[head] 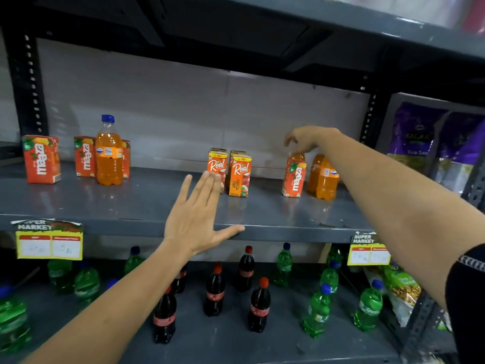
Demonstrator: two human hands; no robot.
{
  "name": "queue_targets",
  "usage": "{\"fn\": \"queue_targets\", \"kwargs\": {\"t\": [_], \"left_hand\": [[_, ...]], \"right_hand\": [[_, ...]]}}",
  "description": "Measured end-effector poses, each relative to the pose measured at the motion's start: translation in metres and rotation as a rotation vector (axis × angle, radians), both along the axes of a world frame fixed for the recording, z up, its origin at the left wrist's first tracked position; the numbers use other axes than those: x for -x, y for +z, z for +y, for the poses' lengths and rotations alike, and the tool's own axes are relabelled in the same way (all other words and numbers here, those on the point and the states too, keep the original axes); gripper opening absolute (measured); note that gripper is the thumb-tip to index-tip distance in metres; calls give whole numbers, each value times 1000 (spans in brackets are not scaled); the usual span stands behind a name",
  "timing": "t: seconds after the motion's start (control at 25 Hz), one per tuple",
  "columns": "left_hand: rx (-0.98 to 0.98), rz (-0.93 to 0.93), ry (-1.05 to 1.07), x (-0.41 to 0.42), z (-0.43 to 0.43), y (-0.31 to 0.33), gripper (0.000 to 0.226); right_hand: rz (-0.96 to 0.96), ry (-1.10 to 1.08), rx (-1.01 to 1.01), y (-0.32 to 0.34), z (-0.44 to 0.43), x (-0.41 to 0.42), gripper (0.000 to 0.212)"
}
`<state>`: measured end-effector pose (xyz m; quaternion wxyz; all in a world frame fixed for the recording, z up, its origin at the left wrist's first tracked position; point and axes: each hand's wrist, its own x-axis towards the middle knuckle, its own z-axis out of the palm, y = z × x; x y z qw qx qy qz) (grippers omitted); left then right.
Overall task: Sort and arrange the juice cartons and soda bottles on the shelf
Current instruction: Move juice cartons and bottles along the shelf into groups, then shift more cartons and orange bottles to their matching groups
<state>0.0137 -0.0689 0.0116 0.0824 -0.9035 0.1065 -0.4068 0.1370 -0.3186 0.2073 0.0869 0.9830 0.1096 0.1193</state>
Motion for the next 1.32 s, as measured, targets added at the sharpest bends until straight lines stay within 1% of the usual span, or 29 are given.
{"fn": "queue_targets", "kwargs": {"t": [0.12, 0.24, 0.4, 0.48, 0.56, 0.68, 0.8, 0.92, 1.0, 1.08, 1.2, 1.32], "left_hand": [[7, -8, 25, 1, 1, -2, 108], [12, 15, 38, 4, -2, 0, 108], [11, 22, 30, 11, 4, 3, 109], [22, 7, 34, 17, 21, 4, 109], [29, -8, 70, 28, 46, 6, 109], [46, -5, 123, 45, 88, 3, 109], [58, 40, 195, 58, 134, -3, 109], [57, 52, 232, 65, 177, -3, 108], [60, 51, 235, 69, 205, 0, 108], [53, 71, 224, 72, 229, 3, 109], [39, 101, 213, 72, 265, 5, 110], [17, 87, 179, 66, 291, 3, 111]], "right_hand": [[128, -3, 82, -14, -3, -8, 51], [145, 17, 150, -27, -7, -20, 52], [159, 71, 225, -20, -7, -29, 44], [196, 94, 229, -10, -6, -29, 45], [225, 104, 190, 0, -1, -23, 45], [281, 120, 111, 15, 20, -6, 38], [323, 176, 35, 20, 65, 16, 30], [270, 319, 21, 20, 127, 40, 32], [237, 438, -14, 16, 180, 54, 33], [225, 509, -33, 12, 232, 66, 35], [271, 550, -48, 8, 315, 74, 34], [281, 588, -68, 10, 385, 75, 34]]}}
